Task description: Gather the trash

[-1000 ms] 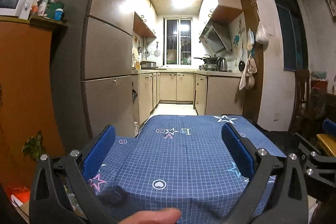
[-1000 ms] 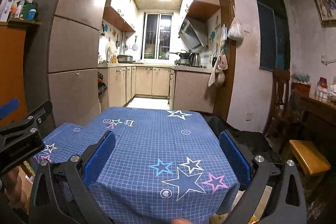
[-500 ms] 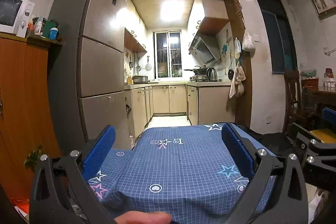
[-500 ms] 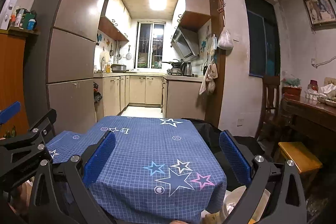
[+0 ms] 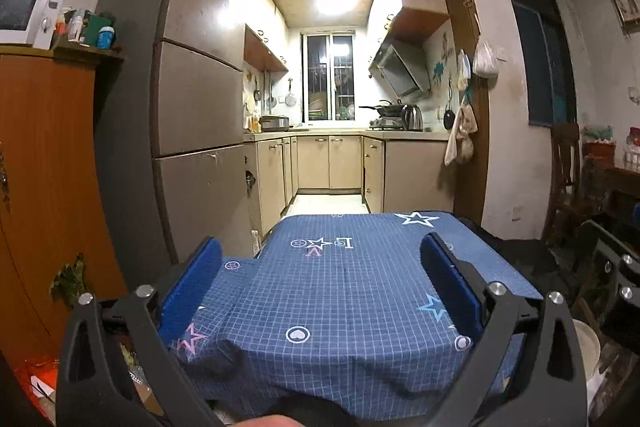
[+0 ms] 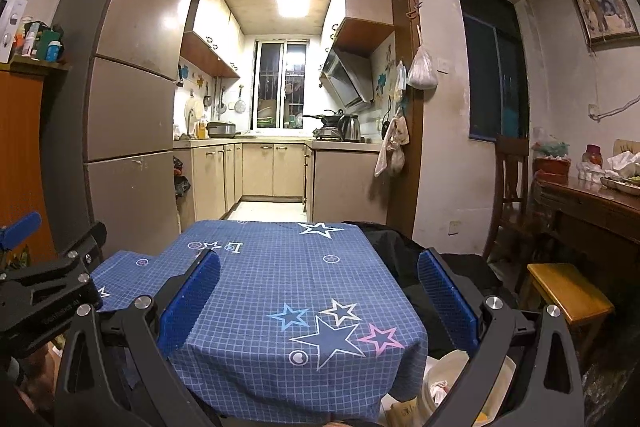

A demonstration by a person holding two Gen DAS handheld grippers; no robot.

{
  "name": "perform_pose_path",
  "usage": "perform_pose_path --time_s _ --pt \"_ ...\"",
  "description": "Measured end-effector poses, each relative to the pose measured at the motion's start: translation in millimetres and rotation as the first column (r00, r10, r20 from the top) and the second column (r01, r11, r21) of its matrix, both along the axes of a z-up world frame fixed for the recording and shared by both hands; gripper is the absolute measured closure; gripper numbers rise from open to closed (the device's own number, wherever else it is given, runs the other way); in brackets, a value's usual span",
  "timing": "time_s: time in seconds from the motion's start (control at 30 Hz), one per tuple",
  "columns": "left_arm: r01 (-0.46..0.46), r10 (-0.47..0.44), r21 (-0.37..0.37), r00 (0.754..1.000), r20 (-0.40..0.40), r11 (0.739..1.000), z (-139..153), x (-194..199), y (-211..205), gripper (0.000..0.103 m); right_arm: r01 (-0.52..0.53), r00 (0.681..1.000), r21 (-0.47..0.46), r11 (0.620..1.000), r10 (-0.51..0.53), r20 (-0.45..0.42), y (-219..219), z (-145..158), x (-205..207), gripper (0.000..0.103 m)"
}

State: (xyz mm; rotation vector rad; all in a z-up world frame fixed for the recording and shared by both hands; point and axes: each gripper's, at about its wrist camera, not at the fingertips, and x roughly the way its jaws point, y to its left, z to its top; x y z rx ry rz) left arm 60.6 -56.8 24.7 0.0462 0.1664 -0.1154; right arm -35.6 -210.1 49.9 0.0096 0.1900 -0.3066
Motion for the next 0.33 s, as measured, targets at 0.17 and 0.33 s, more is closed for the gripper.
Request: perform_pose_path --time_s 0.17,0.33 --pt "0.002 -0.002 0.022 1.0 0.011 1.0 2.1 -8.2 1.4 0.008 0.012 1.0 0.017 1.0 -0.012 0.006 -3.5 -1.3 -1.8 0.005" --pt "-0.031 0.03 0.034 0.999 0.045 0.999 5.1 -12.9 2.7 0.006 0.012 1.0 0.019 1.0 -0.012 0.007 -5.5 -2.9 -3.5 0.005"
